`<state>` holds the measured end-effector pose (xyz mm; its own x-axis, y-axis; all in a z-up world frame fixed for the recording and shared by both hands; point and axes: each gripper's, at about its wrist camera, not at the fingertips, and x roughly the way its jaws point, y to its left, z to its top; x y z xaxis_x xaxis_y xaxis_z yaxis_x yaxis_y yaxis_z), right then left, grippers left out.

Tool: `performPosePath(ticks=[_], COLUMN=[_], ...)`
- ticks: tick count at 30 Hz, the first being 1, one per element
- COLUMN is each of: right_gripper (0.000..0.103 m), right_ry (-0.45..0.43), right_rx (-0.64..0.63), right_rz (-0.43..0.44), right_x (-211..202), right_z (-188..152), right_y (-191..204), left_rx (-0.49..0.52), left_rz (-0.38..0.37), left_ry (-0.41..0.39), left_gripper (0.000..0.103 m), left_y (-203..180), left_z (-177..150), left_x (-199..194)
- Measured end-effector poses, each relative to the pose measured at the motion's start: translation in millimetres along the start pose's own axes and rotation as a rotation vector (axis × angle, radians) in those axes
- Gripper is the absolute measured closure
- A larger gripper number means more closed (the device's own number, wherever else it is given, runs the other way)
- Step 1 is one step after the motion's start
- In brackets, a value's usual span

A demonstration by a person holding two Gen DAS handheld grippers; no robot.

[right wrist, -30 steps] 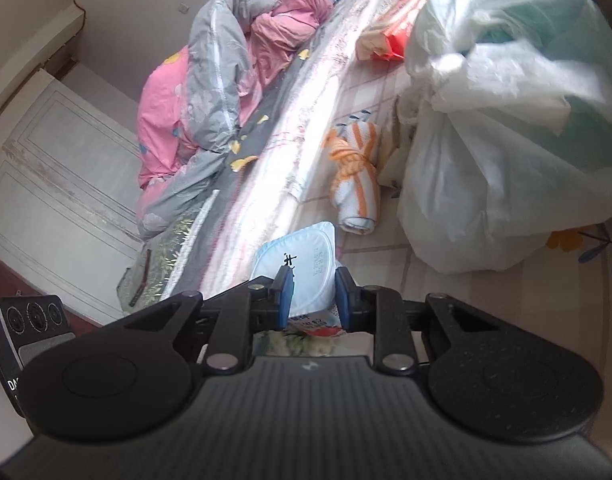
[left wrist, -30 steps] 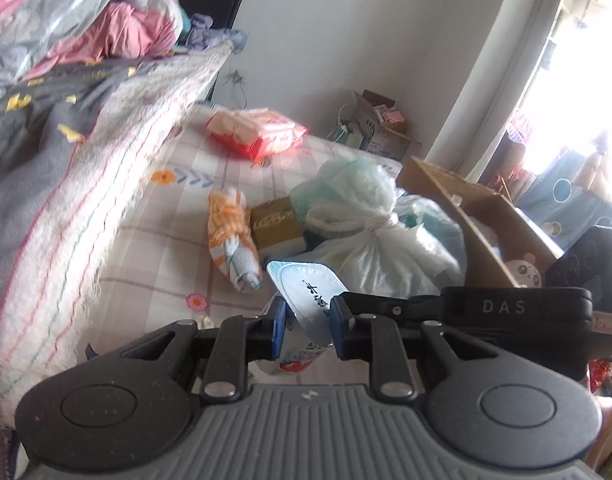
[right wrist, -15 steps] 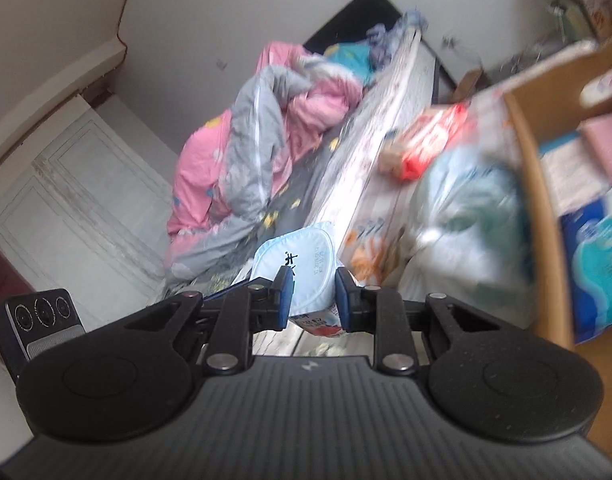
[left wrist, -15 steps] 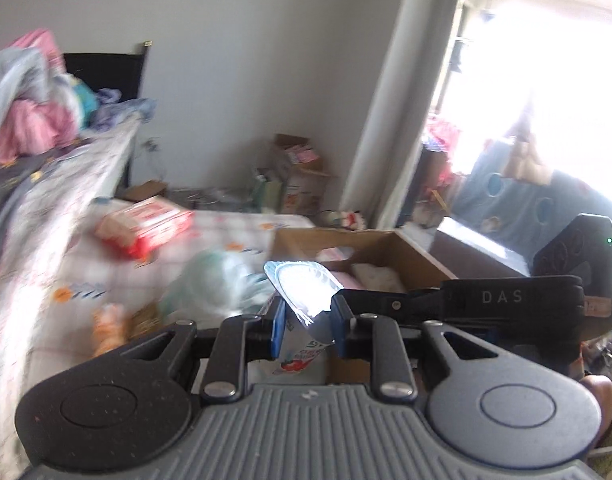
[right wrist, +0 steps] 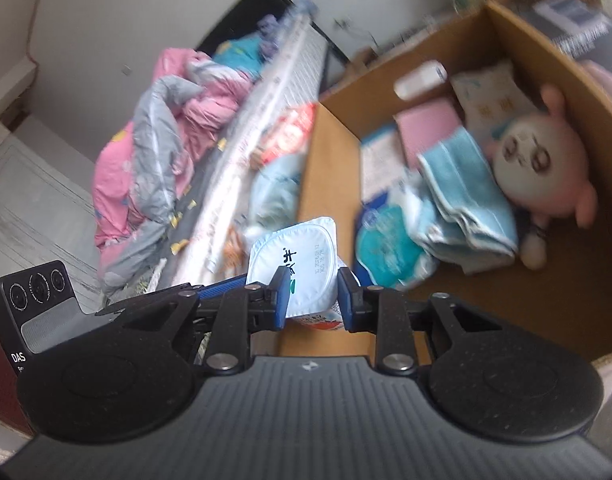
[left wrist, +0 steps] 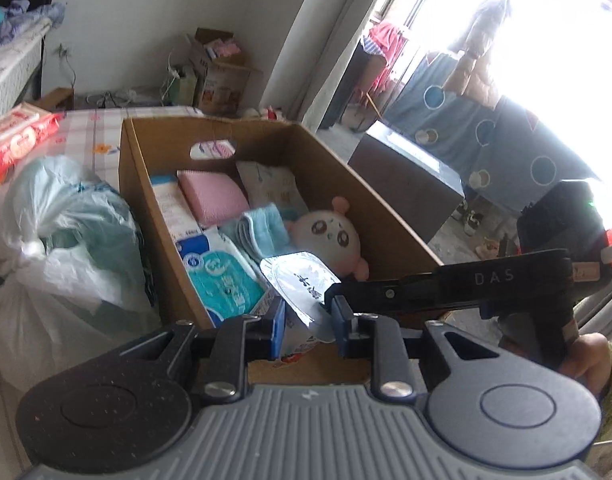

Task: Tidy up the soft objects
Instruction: 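Carry the white pack into the cardboard box and open the right gripper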

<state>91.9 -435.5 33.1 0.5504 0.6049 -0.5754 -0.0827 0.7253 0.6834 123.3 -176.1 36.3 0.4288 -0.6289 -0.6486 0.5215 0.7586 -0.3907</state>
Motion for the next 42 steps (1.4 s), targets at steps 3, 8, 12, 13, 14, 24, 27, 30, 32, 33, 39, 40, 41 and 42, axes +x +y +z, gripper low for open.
performPosePath(ticks=[3, 8, 12, 13, 14, 24, 27, 30, 32, 33, 39, 40, 41, 42], right_gripper=[0.077, 0.075, 0.067, 0.067, 0.066, 0.063, 0.062, 0.062, 0.062, 0.064, 0.066, 0.066, 0.065, 0.064], right_ry=[0.092, 0.195, 0.302, 0.316, 0.333, 0.316, 0.322, 0.331, 0.328, 0.322, 0.289, 0.284, 0.278, 0.270], right_rx=[0.056, 0.064, 0.051, 0.049, 0.041, 0.043, 0.053, 0.059, 0.056, 0.062, 0.092, 0.095, 0.093, 0.089], right_rz=[0.008, -0.008, -0.079, -0.098, -0.108, -0.159, -0.153, -0.146, -0.151, -0.147, -0.130, -0.126, -0.123, -0.121], right_x=[17, 40, 58, 62, 65, 66, 68, 73, 76, 77, 84, 85, 86, 87], right_z=[-4, -6, -1, -3, -4, -3, -3, -4, -5, -6, -10, -10, -11, -12], right_y=[-19, -29, -30, -32, -32, -36, -38, -39, -40, -40, -42, -42, -41, -40], left_rx=[-0.009, -0.013, 0.032, 0.044, 0.049, 0.056, 0.041, 0.013, -0.002, -0.013, -0.062, -0.064, -0.066, -0.069], left_rz=[0.013, 0.039, 0.038, 0.040, 0.044, 0.071, 0.092, 0.114, 0.131, 0.138, 0.151, 0.156, 0.161, 0.167], left_ry=[0.048, 0.104, 0.059, 0.048, 0.039, -0.062, -0.107, -0.132, -0.145, -0.150, -0.162, -0.164, -0.167, -0.170], left_gripper=[0.079, 0.078, 0.071, 0.069, 0.069, 0.055, 0.050, 0.049, 0.049, 0.049, 0.049, 0.049, 0.049, 0.049], left_y=[5, 7, -1, -3, -3, 3, 10, 19, 25, 29, 47, 49, 52, 54], left_z=[-7, -12, -12, -12, -12, -19, -25, -30, -33, -35, -46, -48, -51, -53], left_x=[13, 25, 13, 10, 8, -29, -44, -58, -65, -69, -80, -82, -84, -86])
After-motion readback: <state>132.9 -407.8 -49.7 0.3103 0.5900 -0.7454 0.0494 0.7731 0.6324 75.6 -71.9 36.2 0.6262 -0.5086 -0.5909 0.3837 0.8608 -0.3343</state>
